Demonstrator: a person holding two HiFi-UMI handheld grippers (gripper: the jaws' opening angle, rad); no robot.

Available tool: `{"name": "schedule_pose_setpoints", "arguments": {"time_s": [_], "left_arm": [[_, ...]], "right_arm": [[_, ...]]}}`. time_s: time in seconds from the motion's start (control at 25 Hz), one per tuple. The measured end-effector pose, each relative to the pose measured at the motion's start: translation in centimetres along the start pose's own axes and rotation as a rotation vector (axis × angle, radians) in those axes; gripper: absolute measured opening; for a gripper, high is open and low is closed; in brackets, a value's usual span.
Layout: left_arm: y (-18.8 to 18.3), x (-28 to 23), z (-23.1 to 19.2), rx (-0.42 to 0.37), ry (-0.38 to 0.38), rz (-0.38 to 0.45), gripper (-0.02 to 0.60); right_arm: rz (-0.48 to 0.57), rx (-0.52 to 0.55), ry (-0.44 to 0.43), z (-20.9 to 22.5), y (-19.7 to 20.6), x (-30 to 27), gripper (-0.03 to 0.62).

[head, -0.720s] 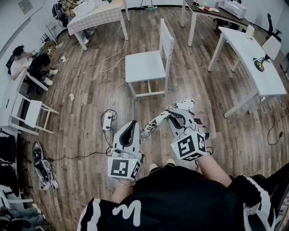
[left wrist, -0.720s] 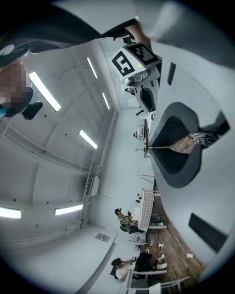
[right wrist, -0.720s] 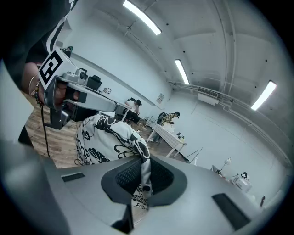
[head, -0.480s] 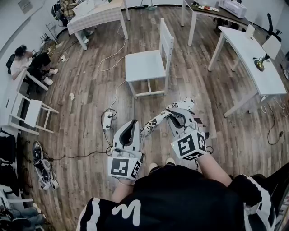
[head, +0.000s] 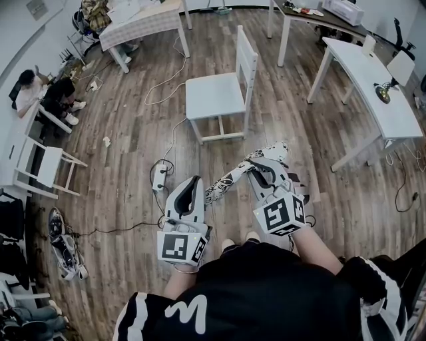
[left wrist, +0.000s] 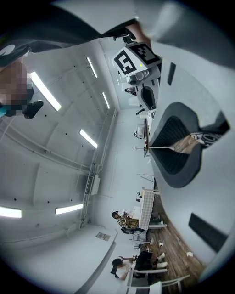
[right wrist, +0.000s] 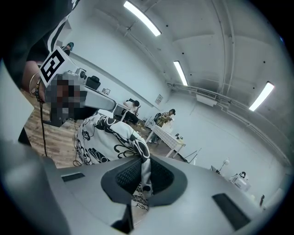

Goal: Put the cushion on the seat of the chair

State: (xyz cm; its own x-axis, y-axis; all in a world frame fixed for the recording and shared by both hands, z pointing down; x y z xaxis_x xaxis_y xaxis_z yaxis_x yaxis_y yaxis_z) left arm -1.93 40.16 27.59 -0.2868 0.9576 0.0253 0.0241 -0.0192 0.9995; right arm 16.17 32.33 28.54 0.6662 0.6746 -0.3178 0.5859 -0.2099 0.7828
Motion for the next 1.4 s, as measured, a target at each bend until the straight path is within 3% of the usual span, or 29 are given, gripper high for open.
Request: {"name": "schedule_pose_setpoints", "arguments": {"time_s": [0.56,0.92,1.4], "left_arm": [[0.3,3.2,-3.1,0.006,-0.009,0.011,0.014],[1.0,4.4,-4.9,0.02,0.025,0.01,0.014],[2.0,1.8,-6.6,0.041,0.016,0.006,0.014]], "right_arm": [[-0.007,-0.036,0.022,-2.8,-1.6,-1.0,0.028],[-0.027,-0.065,0.018,-6.0,-2.1,-1.6,0.028],[-0.029,-0.082,0.011,-4.2,-1.3,-4.7,0.028]]}}
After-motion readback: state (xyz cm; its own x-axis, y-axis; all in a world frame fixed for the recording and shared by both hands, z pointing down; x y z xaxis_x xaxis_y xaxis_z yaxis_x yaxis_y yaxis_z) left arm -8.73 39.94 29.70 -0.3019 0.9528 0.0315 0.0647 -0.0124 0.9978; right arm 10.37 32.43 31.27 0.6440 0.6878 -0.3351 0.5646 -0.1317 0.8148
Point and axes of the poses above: the fingertips, and each gripper's own axes: x backward along the fingers, z to its right, y out of its underside, the point moved 8 cm from there along x, backward along the fingers
